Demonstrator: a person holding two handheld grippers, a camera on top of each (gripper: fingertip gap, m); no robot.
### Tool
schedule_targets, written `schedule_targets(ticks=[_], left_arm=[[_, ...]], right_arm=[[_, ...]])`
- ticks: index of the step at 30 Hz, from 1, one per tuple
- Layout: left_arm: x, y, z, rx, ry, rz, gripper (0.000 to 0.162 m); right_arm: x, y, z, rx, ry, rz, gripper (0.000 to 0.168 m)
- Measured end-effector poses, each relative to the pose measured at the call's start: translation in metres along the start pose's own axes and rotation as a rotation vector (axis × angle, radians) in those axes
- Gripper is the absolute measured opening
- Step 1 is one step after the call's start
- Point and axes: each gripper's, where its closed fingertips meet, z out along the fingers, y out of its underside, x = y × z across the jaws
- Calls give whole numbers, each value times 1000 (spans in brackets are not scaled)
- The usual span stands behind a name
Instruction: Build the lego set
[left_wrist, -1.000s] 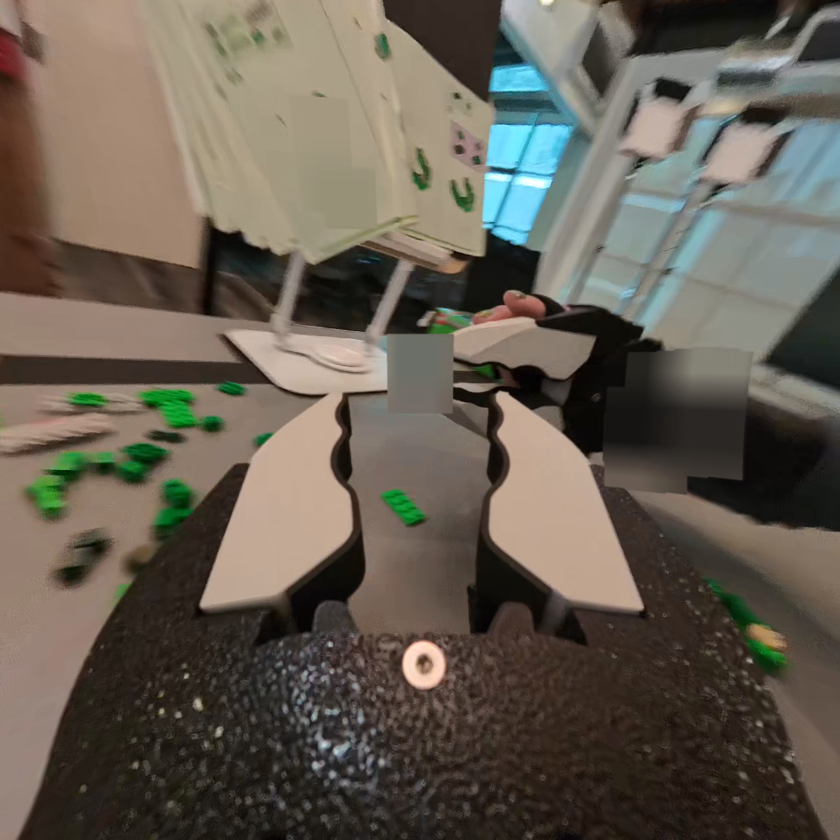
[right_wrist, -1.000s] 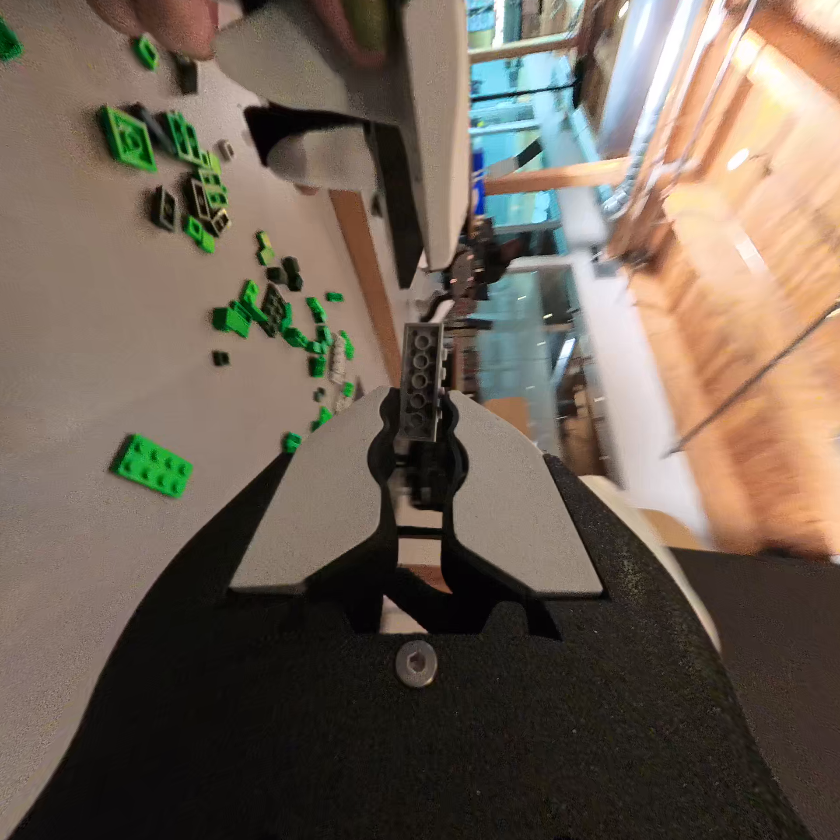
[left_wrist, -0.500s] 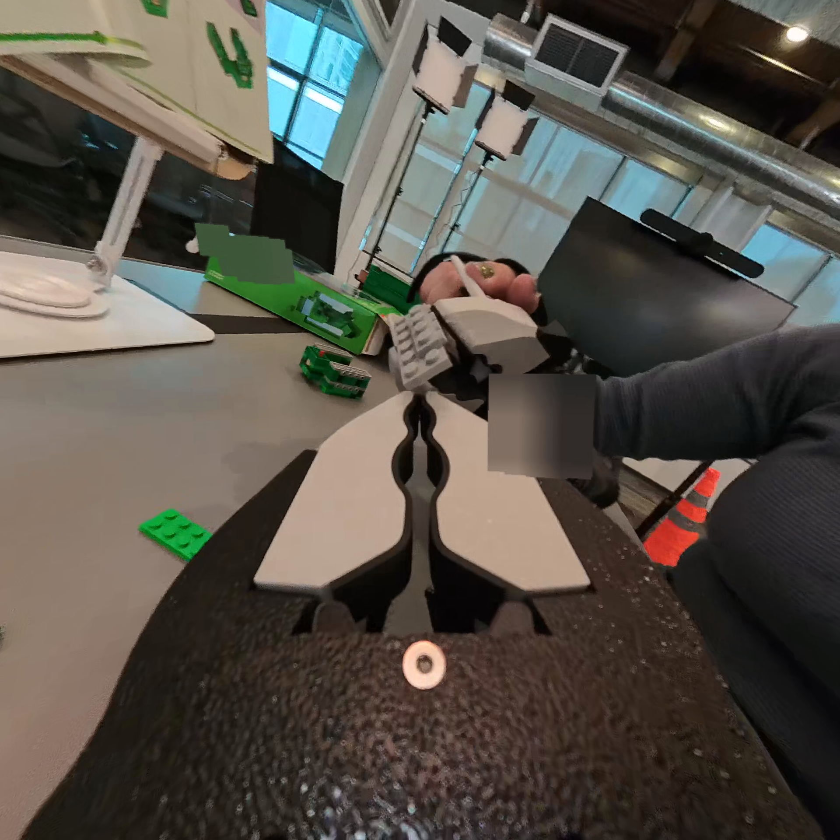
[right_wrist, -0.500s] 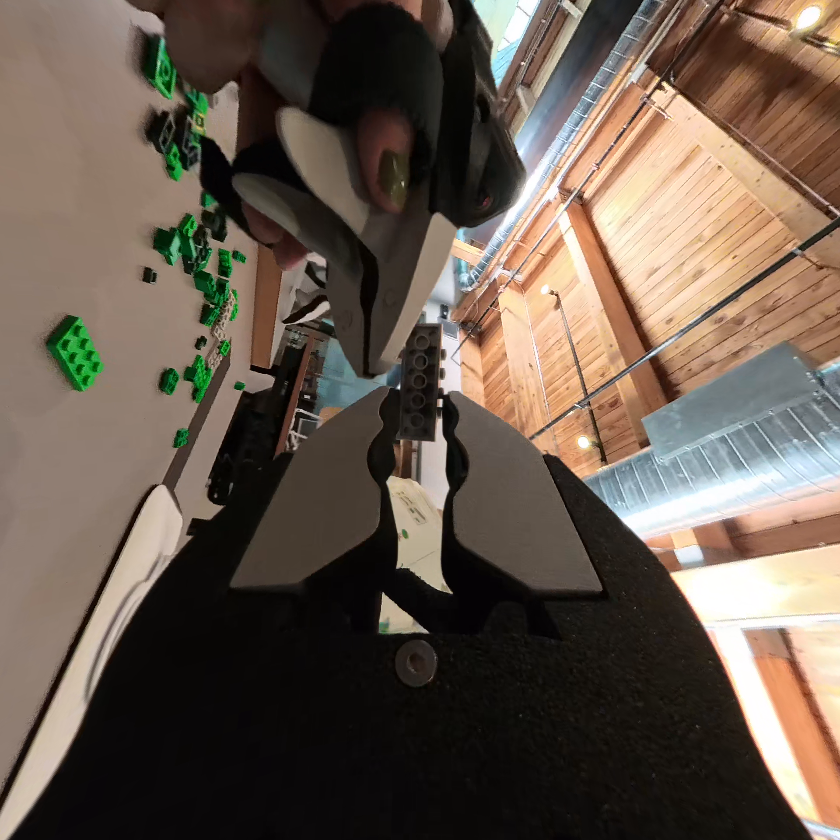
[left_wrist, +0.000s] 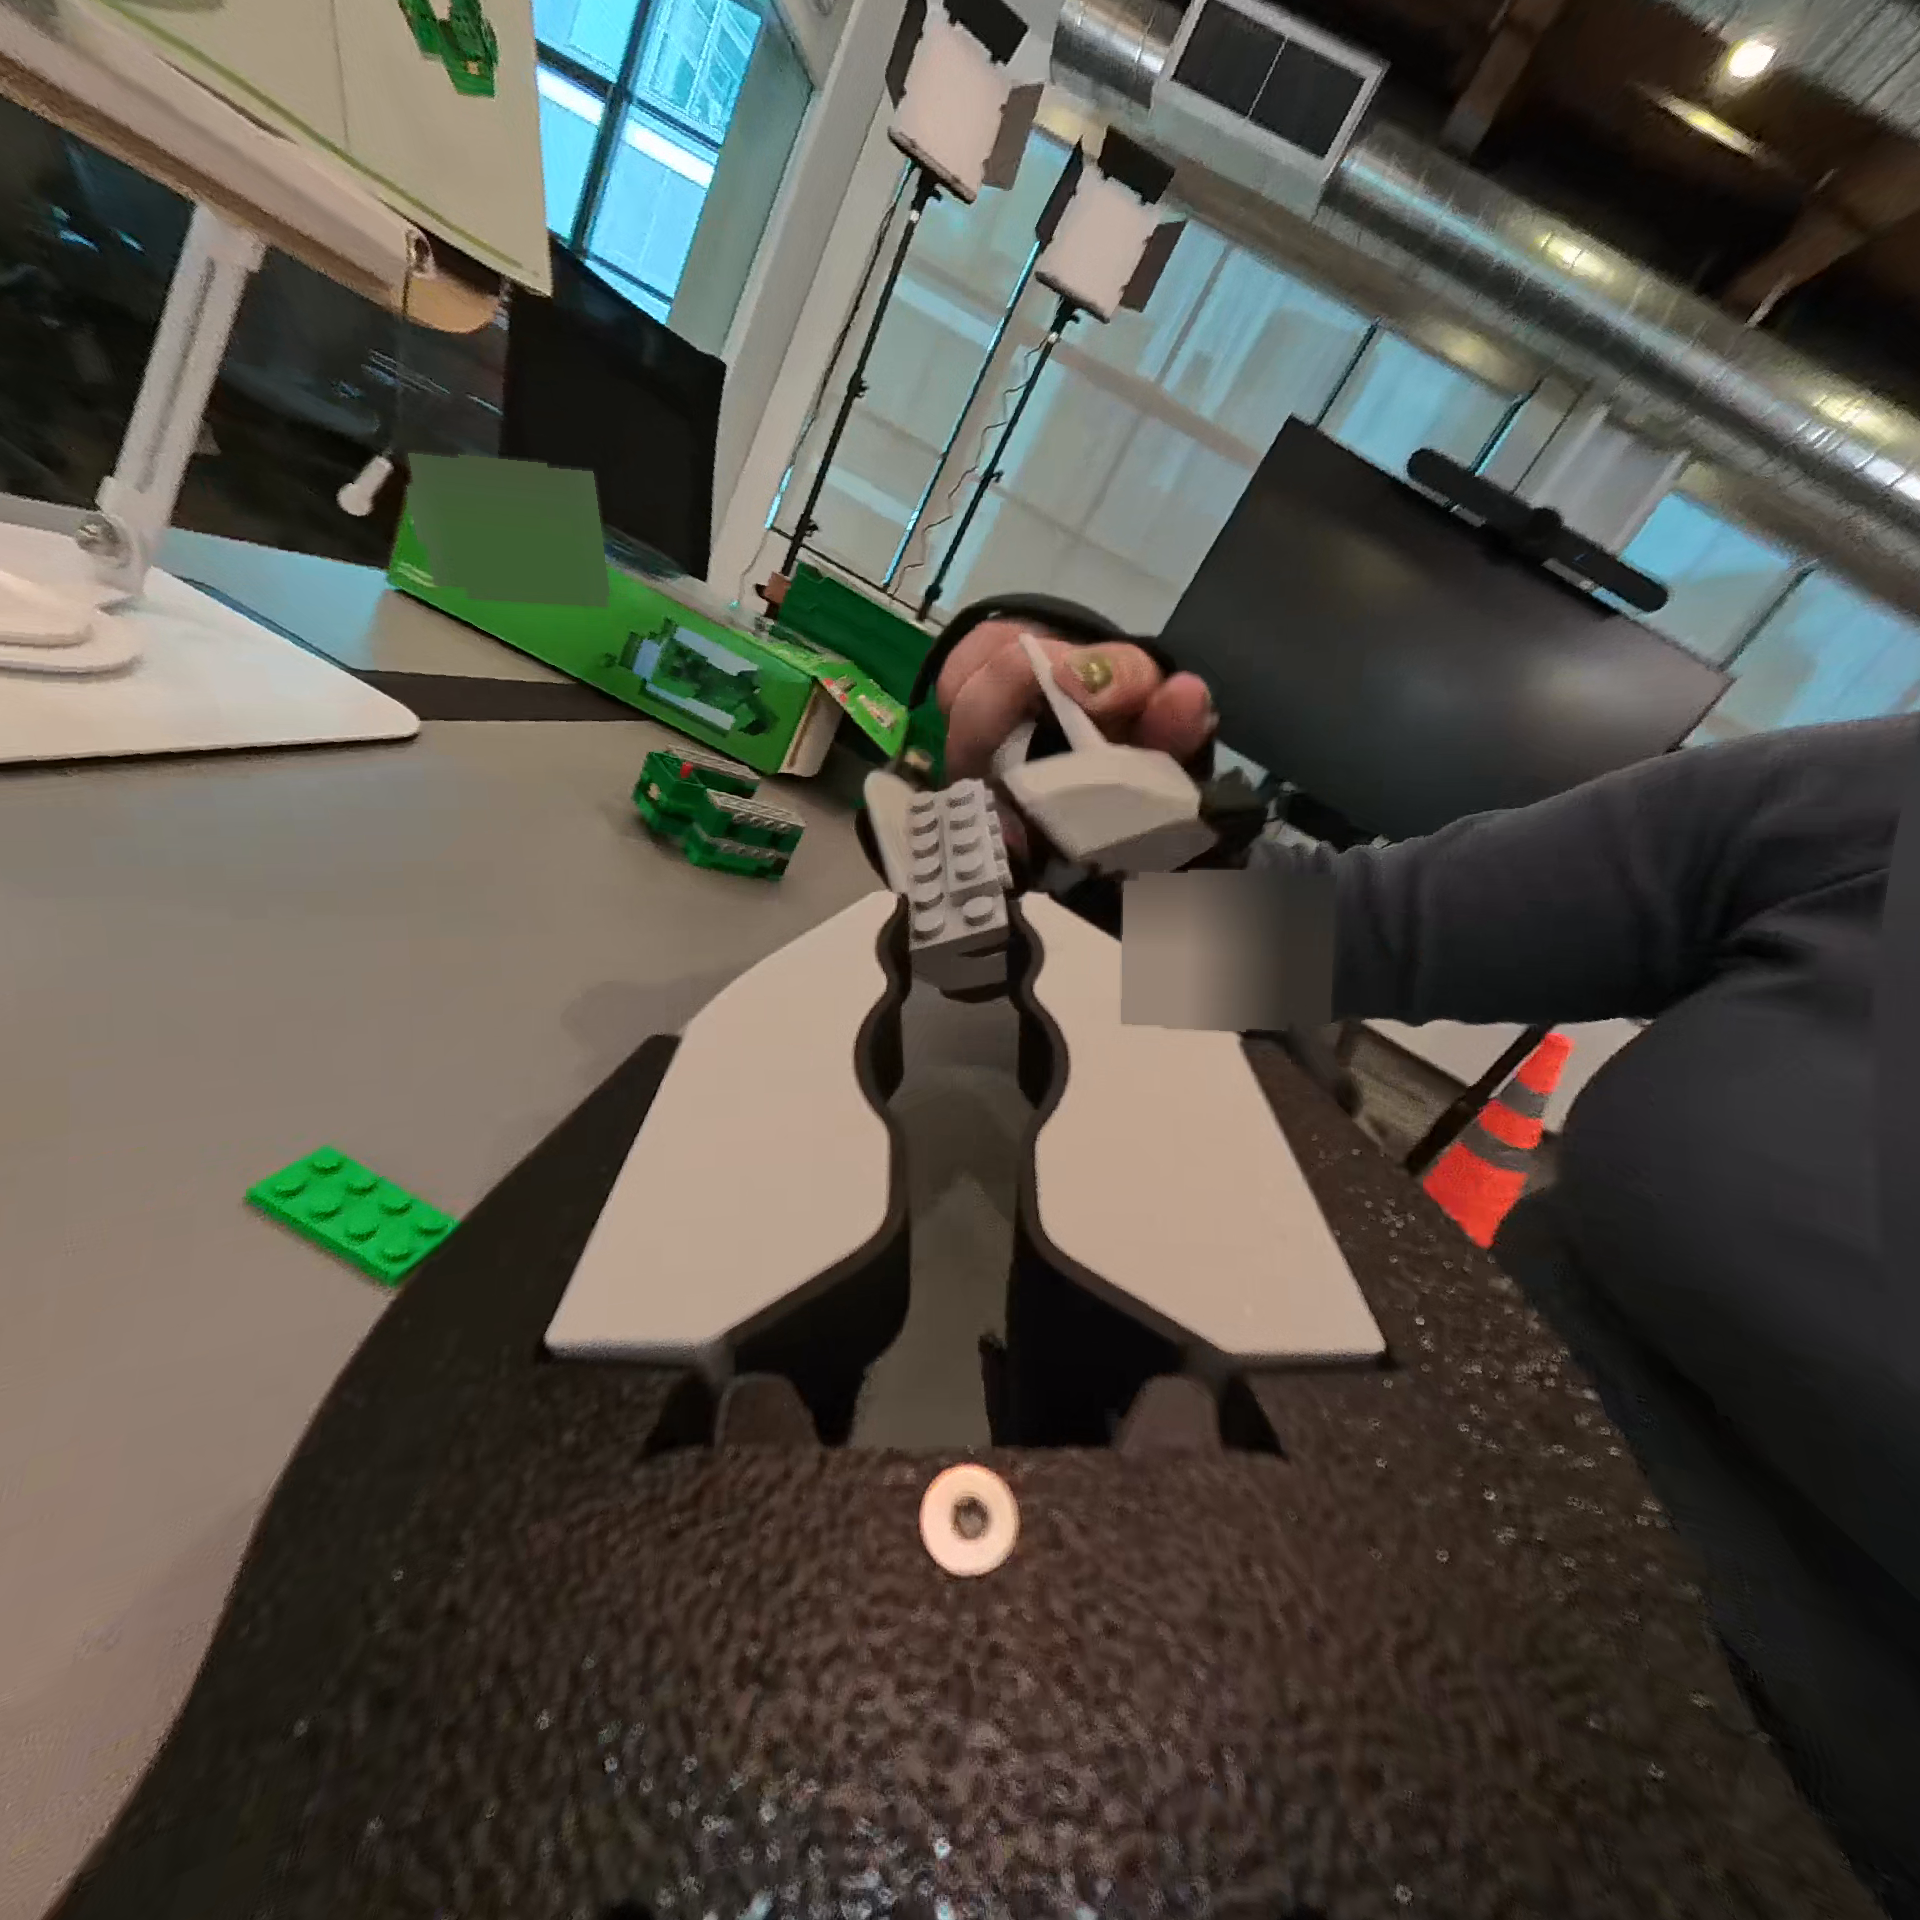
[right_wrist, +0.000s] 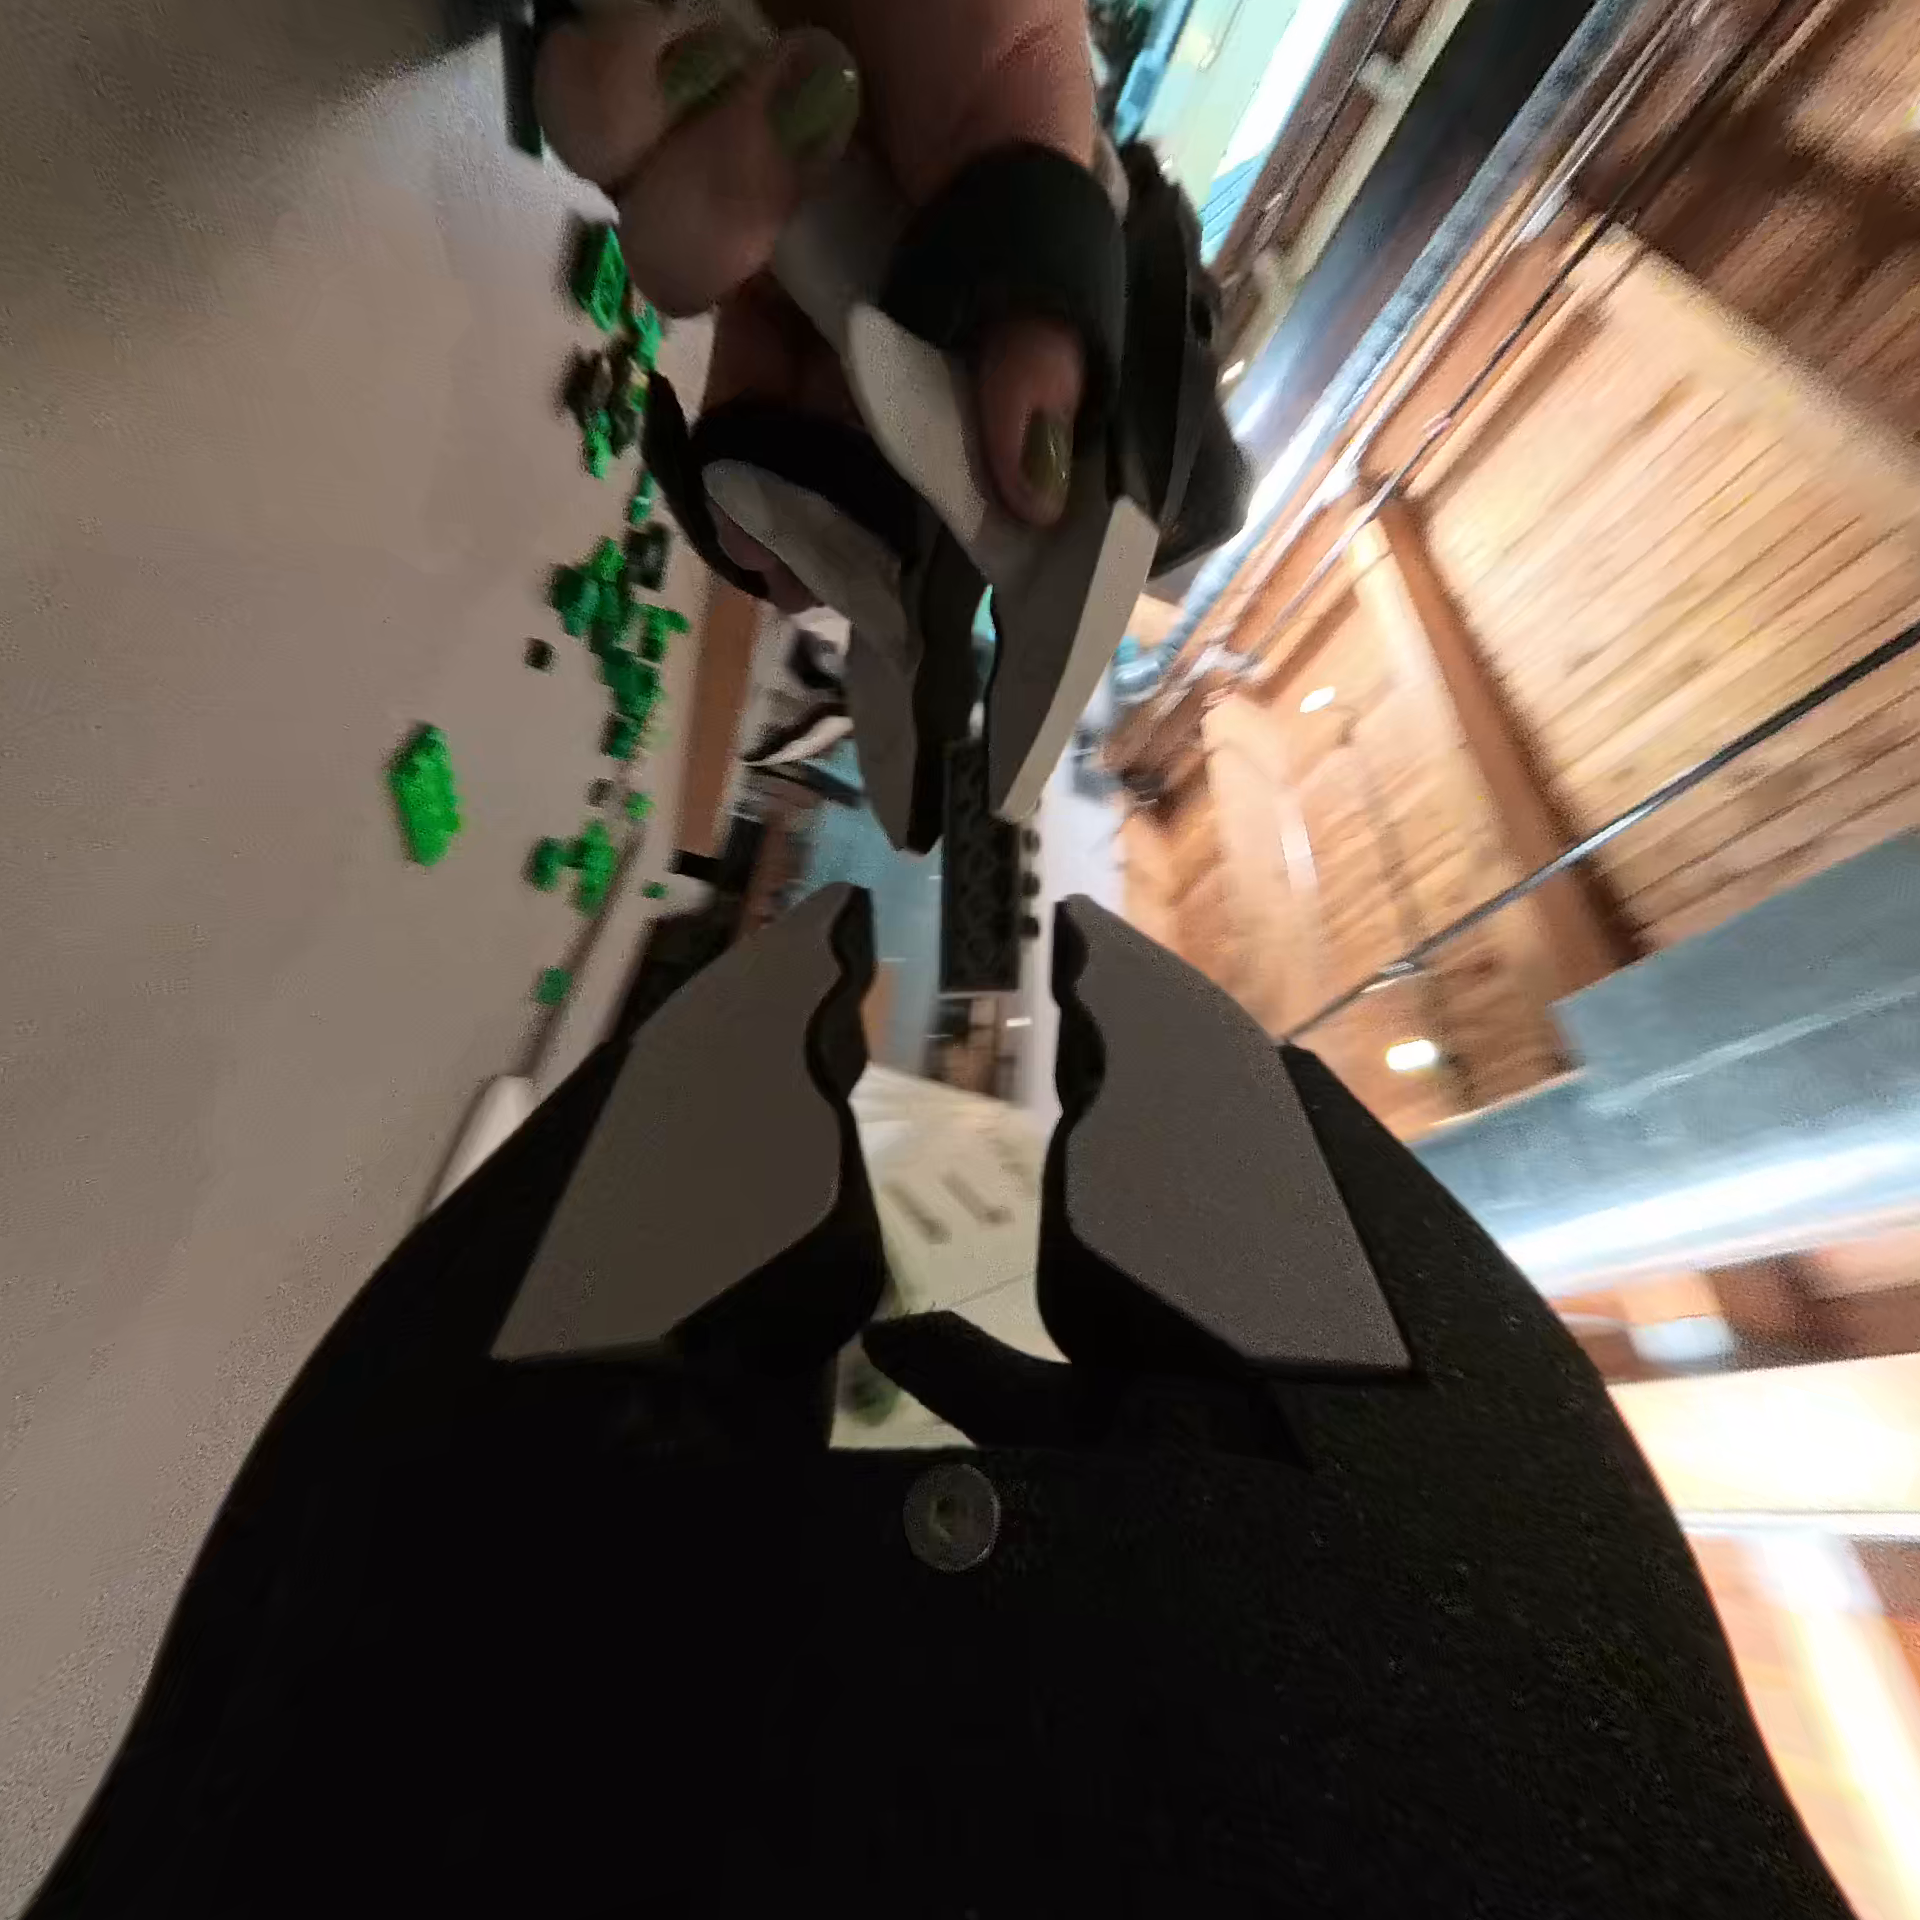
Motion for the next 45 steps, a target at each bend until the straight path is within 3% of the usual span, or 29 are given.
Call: schedule_targets(ticks=[3,5,8,11,16,18,22,25,30,38,45], left_arm=[[-7,5,-2,-52,-94,136,16],[-6,10,-1,-114,-130,286,17],[0,26,4,-222,-126,492,17],[6,37,10,-276,-81,543,17],[9,40,11,-289,-59,555,16],[9,43,11,-307,-53,558,16],[1,38,13,-288,-116,510,18],[-16,20,7,-199,-255,487,43],[-38,-9,-20,-58,-479,536,36],[-50,-16,-35,-53,-604,553,23],[-55,-21,-43,-27,-647,530,22]], right_arm=[[-6,13,-7,-31,-114,369,48],[-17,13,-14,3,-284,736,44],[-18,-14,-29,216,-601,1305,38],[-11,-18,-36,345,-698,1535,28],[-14,-26,-42,419,-800,1639,26],[-18,-26,-42,407,-816,1643,16],[-26,-23,-42,373,-828,1657,16],[-45,-17,-43,267,-844,1629,16],[-94,-15,-56,74,-954,1422,16],[-102,-33,-62,167,-1017,1348,16],[-101,-37,-61,205,-1011,1313,16]])
